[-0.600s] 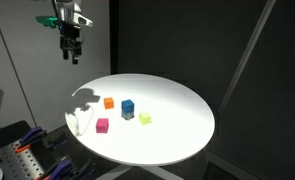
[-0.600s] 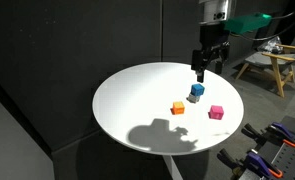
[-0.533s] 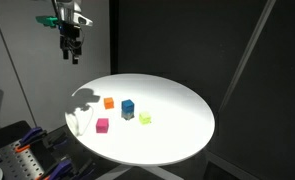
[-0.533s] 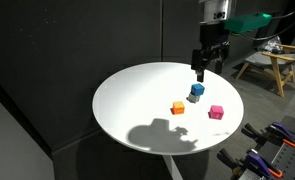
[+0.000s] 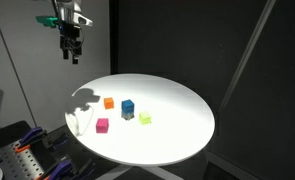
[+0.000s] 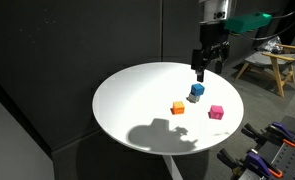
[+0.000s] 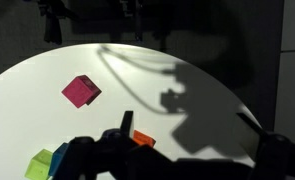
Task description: Pick up the orange block and put it on mulberry pink block
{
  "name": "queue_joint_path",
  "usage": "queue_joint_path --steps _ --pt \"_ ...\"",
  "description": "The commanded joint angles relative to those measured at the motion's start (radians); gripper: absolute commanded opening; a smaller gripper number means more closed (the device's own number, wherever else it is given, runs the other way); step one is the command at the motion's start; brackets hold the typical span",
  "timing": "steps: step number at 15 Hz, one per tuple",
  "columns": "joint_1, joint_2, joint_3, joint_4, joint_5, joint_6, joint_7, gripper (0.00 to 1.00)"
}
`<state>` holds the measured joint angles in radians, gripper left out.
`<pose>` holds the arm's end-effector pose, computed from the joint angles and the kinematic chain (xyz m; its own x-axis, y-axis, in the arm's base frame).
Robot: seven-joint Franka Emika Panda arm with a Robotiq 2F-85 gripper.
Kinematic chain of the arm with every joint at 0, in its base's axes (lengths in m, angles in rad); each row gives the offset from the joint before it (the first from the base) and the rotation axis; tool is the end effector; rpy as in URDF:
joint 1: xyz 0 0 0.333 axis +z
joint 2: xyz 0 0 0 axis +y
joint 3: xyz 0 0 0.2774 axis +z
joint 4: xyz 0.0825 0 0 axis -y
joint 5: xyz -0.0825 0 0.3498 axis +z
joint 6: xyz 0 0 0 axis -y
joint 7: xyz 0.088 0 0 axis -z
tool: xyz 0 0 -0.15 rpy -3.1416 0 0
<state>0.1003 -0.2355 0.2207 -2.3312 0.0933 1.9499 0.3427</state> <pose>0.4008 0.1423 0.3544 0.9858 -0.0734 -0.1513 -0.0707 -0.9972 0.0228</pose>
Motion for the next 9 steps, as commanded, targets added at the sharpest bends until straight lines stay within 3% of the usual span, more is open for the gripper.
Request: queue_joint_path --steps 1,9 --pt "0.012 0.001 -0.011 0.001 -0.003 -0.001 0.002 1.0" --pt "0.01 0.01 -0.013 0.01 -0.004 0.004 -0.001 1.0"
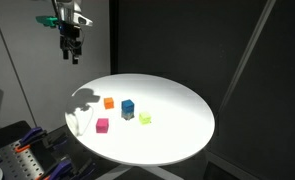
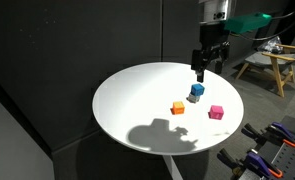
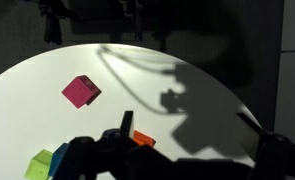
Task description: Pick up the orange block and put it on mulberry pink block
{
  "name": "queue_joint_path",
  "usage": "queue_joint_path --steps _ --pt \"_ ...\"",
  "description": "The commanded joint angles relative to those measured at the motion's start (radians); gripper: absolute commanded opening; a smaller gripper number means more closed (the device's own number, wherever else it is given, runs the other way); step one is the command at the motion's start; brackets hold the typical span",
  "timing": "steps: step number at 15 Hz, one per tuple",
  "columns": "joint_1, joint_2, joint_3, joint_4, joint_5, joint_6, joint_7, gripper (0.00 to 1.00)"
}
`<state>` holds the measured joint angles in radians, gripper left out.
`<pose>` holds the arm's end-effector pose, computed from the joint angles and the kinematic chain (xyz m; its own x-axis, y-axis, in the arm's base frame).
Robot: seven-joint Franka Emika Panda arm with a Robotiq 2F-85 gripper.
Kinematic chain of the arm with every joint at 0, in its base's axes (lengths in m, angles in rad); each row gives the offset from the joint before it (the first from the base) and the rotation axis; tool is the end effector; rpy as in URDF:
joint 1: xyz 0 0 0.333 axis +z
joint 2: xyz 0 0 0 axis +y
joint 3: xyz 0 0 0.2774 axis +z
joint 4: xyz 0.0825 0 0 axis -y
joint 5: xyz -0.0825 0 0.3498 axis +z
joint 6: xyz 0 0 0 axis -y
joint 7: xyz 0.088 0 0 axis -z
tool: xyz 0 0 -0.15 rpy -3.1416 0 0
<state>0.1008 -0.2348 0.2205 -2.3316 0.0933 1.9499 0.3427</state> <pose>0.4007 0.1424 0.3540 0.9856 -0.0731 -0.1524 -0.0704 -0.9973 0.0230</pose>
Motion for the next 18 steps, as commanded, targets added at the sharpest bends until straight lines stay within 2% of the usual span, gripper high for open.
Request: queue_joint_path --steps 1,10,18 --pt "0.008 0.015 -0.014 0.017 -0.006 0.009 -0.001 1.0" --pt "-0.017 0.074 -0.069 0.085 0.0 0.094 -0.005 1.0" --pt "-0.046 0.159 -0.117 0.113 -0.01 0.25 0.006 1.0"
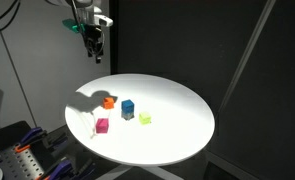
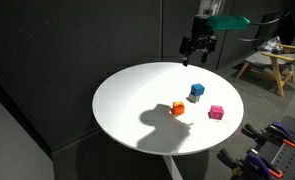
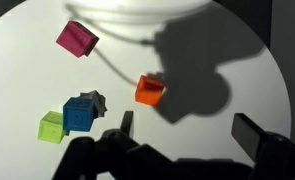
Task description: Pick up the orange block and put it on mulberry pink block
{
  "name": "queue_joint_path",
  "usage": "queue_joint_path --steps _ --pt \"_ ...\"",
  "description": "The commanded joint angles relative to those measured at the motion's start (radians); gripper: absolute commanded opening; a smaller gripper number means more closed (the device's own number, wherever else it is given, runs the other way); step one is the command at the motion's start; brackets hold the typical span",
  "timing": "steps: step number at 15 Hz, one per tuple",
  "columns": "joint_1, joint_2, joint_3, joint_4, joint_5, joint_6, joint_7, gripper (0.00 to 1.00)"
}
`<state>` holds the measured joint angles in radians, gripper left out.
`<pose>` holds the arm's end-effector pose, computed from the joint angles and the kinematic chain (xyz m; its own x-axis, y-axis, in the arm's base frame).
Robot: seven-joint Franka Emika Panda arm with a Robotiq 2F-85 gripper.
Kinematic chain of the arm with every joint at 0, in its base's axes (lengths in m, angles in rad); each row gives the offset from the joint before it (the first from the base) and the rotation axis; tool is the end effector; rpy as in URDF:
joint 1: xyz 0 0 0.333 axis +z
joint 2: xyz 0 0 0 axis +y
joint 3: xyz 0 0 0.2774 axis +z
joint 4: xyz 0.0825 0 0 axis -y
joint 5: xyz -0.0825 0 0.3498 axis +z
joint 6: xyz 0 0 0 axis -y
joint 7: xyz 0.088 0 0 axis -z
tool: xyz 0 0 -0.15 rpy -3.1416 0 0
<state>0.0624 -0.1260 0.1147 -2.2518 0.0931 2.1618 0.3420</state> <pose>0.4725 0.0916 0.3574 0.9766 -0.2147 0.0102 -0.2135 -0.9743 -0.0722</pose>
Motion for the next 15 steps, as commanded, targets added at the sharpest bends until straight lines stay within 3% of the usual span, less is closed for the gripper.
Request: queue_joint_path --steps 1,15 --pt "-0.01 0.069 -0.015 0.037 -0.015 0.056 0.012 1.0" --pt "0.0 0.294 -0.081 0.107 -0.134 0.095 0.061 1.0"
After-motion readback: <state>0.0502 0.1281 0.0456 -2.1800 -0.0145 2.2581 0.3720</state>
